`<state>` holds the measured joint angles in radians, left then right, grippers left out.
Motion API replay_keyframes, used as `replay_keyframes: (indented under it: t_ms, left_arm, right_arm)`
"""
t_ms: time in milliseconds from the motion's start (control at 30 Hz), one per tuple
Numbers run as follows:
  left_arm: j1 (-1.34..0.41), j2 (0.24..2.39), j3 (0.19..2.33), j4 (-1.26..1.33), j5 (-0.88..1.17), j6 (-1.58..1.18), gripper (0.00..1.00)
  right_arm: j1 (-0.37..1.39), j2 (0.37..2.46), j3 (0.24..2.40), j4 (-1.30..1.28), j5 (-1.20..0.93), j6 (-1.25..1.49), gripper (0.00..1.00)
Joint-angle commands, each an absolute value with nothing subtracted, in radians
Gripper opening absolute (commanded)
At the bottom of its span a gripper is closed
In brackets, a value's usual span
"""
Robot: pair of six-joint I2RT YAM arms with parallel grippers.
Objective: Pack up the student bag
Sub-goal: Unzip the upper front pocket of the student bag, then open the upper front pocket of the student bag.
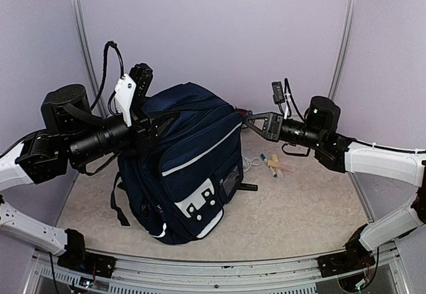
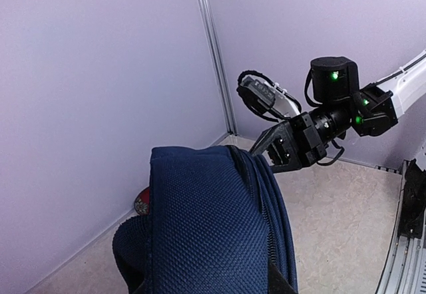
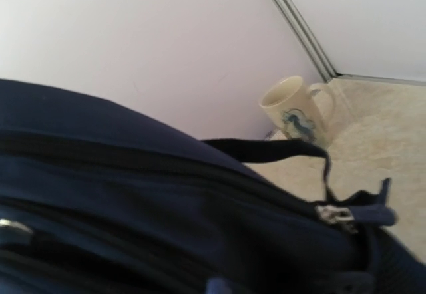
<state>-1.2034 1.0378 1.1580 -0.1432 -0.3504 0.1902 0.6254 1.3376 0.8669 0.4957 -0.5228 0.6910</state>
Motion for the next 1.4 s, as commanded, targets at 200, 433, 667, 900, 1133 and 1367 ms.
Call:
replay_keyframes:
  t_ms: [200,433,667,900,1133,1367]
  left_arm:
    - [-1.23,1.048,1.353,-0.024,-0.301,0.32,0.0]
    - [-1.233,1.083,1.368,-0.022,-0.359,0.313,0.0]
    - [-1.239,1.132,1.414,-0.01,-0.492,0.374,0.0]
    - [-1.242,1.142,1.41,-0.023,-0.471,0.354,0.0]
    - [-1.243,1.138,1.407,-0.027,-0.477,0.356,0.0]
    - [-1.228,1.125,1.396,-0.021,-0.537,0.365,0.0]
  right_arm:
    - [0.564,1.213,1.045,0.165,-0.33,0.252,0.59]
    - [0.639,1.095,1.132,0.03,-0.56,-0.047,0.75]
    - [1.025,1.156,1.287,-0.207,-0.522,-0.423,0.7]
    - [1.151,1.36,1.466,-0.467,-0.28,-0.6,0.72]
    - [1.17,1.441,1.526,-0.581,-0.225,-0.644,0.71]
    - [1.184,1.426,1.488,-0.683,-0.351,-0.616,0.67]
